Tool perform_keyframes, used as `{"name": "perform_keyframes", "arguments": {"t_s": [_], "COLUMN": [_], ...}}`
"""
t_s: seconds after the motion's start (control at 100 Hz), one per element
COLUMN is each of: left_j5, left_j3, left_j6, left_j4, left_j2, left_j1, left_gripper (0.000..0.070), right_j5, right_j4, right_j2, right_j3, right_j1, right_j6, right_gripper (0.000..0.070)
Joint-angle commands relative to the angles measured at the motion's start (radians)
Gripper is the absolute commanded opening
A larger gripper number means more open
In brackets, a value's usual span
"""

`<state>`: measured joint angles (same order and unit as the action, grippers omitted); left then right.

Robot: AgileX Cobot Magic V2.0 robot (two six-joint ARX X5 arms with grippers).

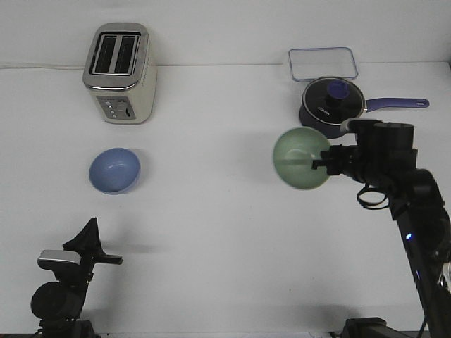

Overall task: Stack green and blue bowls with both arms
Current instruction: 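Carry the green bowl with the right gripper toward the table center and lower it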

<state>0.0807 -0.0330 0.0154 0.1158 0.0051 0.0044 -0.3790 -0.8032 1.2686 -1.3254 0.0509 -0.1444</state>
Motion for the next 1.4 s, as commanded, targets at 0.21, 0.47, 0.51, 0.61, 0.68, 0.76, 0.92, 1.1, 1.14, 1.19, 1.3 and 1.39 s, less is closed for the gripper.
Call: {"name": "perform_keyframes", "arguments": {"t_s": [0.21,0.47,0.51,0.61,0.68,0.76,0.92,1.1,1.14,1.19,1.3,1.39], "left_j5": [-0.001,-0.001,-0.001,-0.001,-0.001,-0.001,-0.001,-0.001,-0.001,-0.001,-0.001,-0.001], "left_j3": [0.019,0.019,0.019,0.019,0.019,0.019,0.019,0.019,0.019,0.019,0.019,0.018], "left_j6": [0.000,-0.001,-0.002,-0.002,-0.006,-0.006,-0.010,-0.010,-0.010,-0.010,-0.032,-0.108], "left_j4": [0.013,0.013,0.013,0.013,0.013,0.013,0.013,0.013,0.013,0.014,0.018,0.025], "left_j2": [-0.002,-0.002,-0.002,-0.002,-0.002,-0.002,-0.002,-0.002,-0.002,-0.002,-0.002,-0.002], "left_j1": [0.002,0.002,0.002,0.002,0.002,0.002,0.002,0.002,0.002,0.002,0.002,0.002], "left_gripper": [0.0015,0.0015,0.0015,0.0015,0.0015,0.0015,0.0015,0.0015,0.0015,0.0015,0.0015,0.0014], "right_j5": [0.061,0.105,0.123,0.129,0.145,0.145,0.145,0.146,0.151,0.151,0.149,0.143], "right_j4": [-0.001,0.108,0.113,0.128,0.131,0.141,0.153,0.163,0.168,0.168,0.168,0.169], "right_j2": [-0.076,-0.018,-0.003,0.040,0.074,0.118,0.200,0.260,0.272,0.280,0.286,0.280], "right_j3": [0.210,0.290,0.290,0.290,0.290,0.290,0.290,0.290,0.290,0.290,0.290,0.290], "right_j1": [0.291,0.508,0.532,0.576,0.594,0.606,0.618,0.627,0.631,0.632,0.632,0.632], "right_j6": [-0.014,-0.105,-0.108,-0.110,-0.110,-0.109,-0.086,-0.068,-0.066,-0.062,-0.051,-0.041], "right_gripper": [0.0001,0.0001,0.0001,0.0001,0.0001,0.0001,0.0001,0.0001,0.0001,0.0013,0.0245,0.0310]}}
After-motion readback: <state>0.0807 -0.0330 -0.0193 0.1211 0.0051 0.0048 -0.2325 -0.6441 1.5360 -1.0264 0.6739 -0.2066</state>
